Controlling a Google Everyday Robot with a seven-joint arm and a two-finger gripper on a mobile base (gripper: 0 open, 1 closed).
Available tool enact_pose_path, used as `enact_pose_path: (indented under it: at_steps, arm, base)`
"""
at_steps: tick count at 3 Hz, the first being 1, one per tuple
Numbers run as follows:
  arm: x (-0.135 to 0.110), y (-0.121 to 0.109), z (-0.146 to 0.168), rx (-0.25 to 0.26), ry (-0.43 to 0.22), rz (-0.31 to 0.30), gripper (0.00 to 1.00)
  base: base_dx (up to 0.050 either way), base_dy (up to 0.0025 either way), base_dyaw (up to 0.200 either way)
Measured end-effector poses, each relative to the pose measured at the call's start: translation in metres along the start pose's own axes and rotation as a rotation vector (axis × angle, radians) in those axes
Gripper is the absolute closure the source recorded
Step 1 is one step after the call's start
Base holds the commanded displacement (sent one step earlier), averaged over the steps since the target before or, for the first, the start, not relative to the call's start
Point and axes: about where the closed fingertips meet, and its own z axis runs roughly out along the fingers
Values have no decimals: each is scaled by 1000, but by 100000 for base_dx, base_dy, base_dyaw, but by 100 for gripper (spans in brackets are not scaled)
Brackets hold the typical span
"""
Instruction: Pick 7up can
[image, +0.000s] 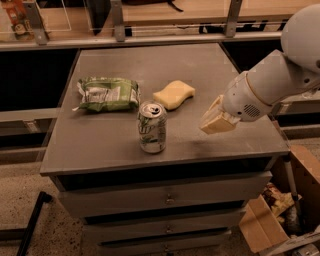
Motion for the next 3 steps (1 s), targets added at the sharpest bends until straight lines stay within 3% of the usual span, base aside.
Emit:
enact_pose_path:
  at_steps: [1, 3]
  arm:
    - [-1, 1, 0, -1, 1, -3, 82]
    - [-4, 3, 1, -2, 2, -8, 36]
  base:
    - [0, 0, 0]
    - [0, 0, 0]
